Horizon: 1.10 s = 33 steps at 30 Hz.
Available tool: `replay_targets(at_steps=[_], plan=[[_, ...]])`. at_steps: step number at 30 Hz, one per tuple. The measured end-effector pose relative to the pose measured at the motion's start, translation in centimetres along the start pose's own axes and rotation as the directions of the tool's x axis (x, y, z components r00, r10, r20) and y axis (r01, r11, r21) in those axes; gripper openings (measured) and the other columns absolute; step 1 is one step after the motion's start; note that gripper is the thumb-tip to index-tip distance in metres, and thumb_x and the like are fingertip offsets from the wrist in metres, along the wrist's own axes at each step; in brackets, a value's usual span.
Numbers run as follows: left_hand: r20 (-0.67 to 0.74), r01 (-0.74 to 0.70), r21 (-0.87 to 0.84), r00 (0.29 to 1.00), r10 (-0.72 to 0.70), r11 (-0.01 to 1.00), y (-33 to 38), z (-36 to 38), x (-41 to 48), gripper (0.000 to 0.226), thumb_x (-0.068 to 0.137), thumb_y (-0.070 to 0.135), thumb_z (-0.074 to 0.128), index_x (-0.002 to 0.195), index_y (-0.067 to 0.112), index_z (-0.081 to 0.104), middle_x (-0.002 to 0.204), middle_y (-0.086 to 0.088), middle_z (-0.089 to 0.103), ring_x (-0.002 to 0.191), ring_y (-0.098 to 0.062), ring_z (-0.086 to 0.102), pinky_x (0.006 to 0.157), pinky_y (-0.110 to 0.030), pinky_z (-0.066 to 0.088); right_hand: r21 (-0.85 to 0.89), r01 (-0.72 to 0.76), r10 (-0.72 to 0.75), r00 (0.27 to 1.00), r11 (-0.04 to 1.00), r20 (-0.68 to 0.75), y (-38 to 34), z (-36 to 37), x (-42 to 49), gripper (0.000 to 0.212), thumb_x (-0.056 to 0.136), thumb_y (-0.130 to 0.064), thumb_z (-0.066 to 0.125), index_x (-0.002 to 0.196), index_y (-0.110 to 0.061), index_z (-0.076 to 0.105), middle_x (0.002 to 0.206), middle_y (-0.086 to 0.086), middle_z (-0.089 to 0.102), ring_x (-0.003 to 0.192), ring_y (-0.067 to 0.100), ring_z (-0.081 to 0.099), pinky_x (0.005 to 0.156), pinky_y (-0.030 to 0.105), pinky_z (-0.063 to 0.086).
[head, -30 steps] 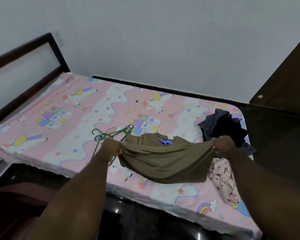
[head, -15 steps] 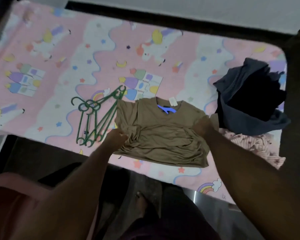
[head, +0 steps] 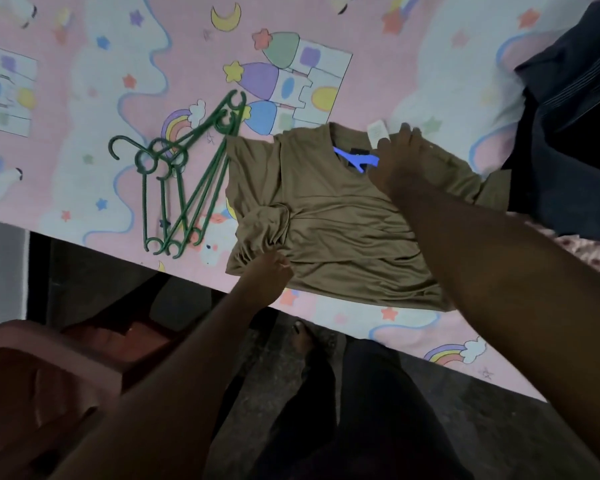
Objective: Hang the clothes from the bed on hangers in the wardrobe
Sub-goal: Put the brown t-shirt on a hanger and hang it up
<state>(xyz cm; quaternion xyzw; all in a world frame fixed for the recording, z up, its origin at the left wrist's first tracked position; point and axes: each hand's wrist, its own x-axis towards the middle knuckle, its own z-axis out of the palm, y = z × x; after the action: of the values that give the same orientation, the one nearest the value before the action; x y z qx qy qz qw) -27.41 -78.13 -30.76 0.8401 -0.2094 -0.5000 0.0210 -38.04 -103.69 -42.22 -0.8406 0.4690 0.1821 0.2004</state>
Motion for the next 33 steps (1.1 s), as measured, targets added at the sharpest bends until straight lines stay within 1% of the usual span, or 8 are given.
replay_targets(at_steps=[3, 6, 9, 14, 18, 22, 27, 33], plan=[[0.002, 0.003, -0.006, 1.0, -0.003, 1.0, 0.1, 0.5, 0.7, 0.024, 0.096, 0.016, 0.055, 0.116, 0.004, 0.064, 0.114, -0.014, 0.065, 0.108, -0.029, 0.06, 0.078, -0.021, 0.038, -0.002, -0.06, 0.06, 0.998, 0.998, 0.021, 0.7, 1.2, 0.9, 0.075, 0.087, -0.034, 0.066, 0.147, -0.007, 0.031, 0.157, 0.033, 0.011, 0.145, 0.05, 0.01, 0.113, 0.06, 0.016], [-0.006, -0.027, -0.037, 1.0, 0.027, 0.999, 0.5, 0.6, 0.8, 0.022, 0.094, 0.014, 0.058, 0.11, -0.001, 0.062, 0.096, -0.011, 0.063, 0.091, -0.023, 0.059, 0.069, -0.022, 0.034, -0.01, -0.078, 0.078, 0.997, 0.997, -0.028, 1.8, 1.7, 1.8, 0.08, 0.081, -0.043, 0.07, 0.141, -0.002, 0.034, 0.143, 0.034, 0.033, 0.133, 0.049, 0.033, 0.107, 0.064, 0.021], [-0.01, -0.025, -0.042, 1.0, 0.025, 0.999, 0.6, 0.6, 0.9, 0.022, 0.093, 0.017, 0.059, 0.11, 0.004, 0.063, 0.095, -0.001, 0.061, 0.091, -0.015, 0.056, 0.071, -0.023, 0.036, -0.05, -0.03, 0.028, 0.999, 0.998, -0.042, 2.1, 0.9, 2.5, 0.064, 0.076, -0.04, 0.075, 0.117, 0.003, 0.049, 0.119, 0.026, 0.048, 0.112, 0.041, 0.047, 0.101, 0.055, 0.032], [-0.003, -0.031, -0.019, 1.0, 0.031, 0.999, 1.5, 0.6, -0.4, 0.008, 0.095, 0.015, 0.056, 0.099, 0.013, 0.063, 0.092, 0.001, 0.059, 0.085, -0.016, 0.054, 0.063, -0.022, 0.04, -0.145, 0.062, -0.052, 0.996, 0.987, 0.075, 2.1, -1.4, 1.5, 0.044, 0.079, -0.044, 0.07, 0.109, -0.012, 0.065, 0.122, 0.013, 0.046, 0.114, 0.034, 0.044, 0.096, 0.045, 0.032], [-0.075, -0.09, -0.05, 0.993, 0.087, 0.995, 2.5, 0.2, -2.7, 0.017, 0.093, 0.016, 0.059, 0.105, 0.006, 0.065, 0.092, -0.001, 0.062, 0.087, -0.017, 0.057, 0.064, -0.02, 0.035, -0.089, 0.11, -0.114, 0.993, 0.99, -0.037, 1.1, -3.9, -1.3, 0.024, 0.087, -0.018, 0.059, 0.109, -0.01, 0.063, 0.114, 0.013, 0.053, 0.11, 0.034, 0.05, 0.09, 0.04, 0.035], [-0.159, -0.21, -0.005, 0.965, 0.207, 0.978, 4.8, -1.5, -4.5, 0.008, 0.087, 0.008, 0.058, 0.081, 0.007, 0.063, 0.07, 0.0, 0.054, 0.076, -0.022, 0.053, 0.06, -0.027, 0.035, 0.144, 0.135, -0.132, 0.991, 0.98, -0.033, 0.1, -6.7, -5.5, 0.009, 0.086, -0.014, 0.06, 0.095, -0.012, 0.059, 0.106, 0.015, 0.062, 0.105, 0.036, 0.057, 0.079, 0.036, 0.037], [-0.277, -0.383, 0.157, 0.868, 0.412, 0.911, 6.7, -4.9, -6.9, 0.024, 0.087, 0.016, 0.053, 0.106, 0.009, 0.065, 0.1, -0.013, 0.067, 0.092, -0.03, 0.062, 0.079, -0.034, 0.048, 0.358, 0.143, -0.152, 0.988, 0.923, -0.003, -1.2, -11.5, -11.4, 0.018, 0.079, -0.009, 0.067, 0.067, -0.013, 0.054, 0.084, 0.011, 0.063, 0.09, 0.034, 0.062, 0.066, 0.03, 0.037], [-0.387, -0.547, 0.47, 0.578, 0.719, 0.693, 8.7, -9.3, -11.3, 0.058, 0.079, 0.006, 0.068, 0.135, 0.007, 0.052, 0.134, -0.02, 0.049, 0.122, -0.04, 0.047, 0.099, -0.048, 0.042, 0.413, 0.247, -0.222, 0.969, 0.877, -0.107, -3.9, -18.2, -18.8, 0.015, 0.075, -0.012, 0.077, 0.071, -0.005, 0.065, 0.077, 0.006, 0.066, 0.067, 0.015, 0.054, 0.056, 0.026, 0.036]])
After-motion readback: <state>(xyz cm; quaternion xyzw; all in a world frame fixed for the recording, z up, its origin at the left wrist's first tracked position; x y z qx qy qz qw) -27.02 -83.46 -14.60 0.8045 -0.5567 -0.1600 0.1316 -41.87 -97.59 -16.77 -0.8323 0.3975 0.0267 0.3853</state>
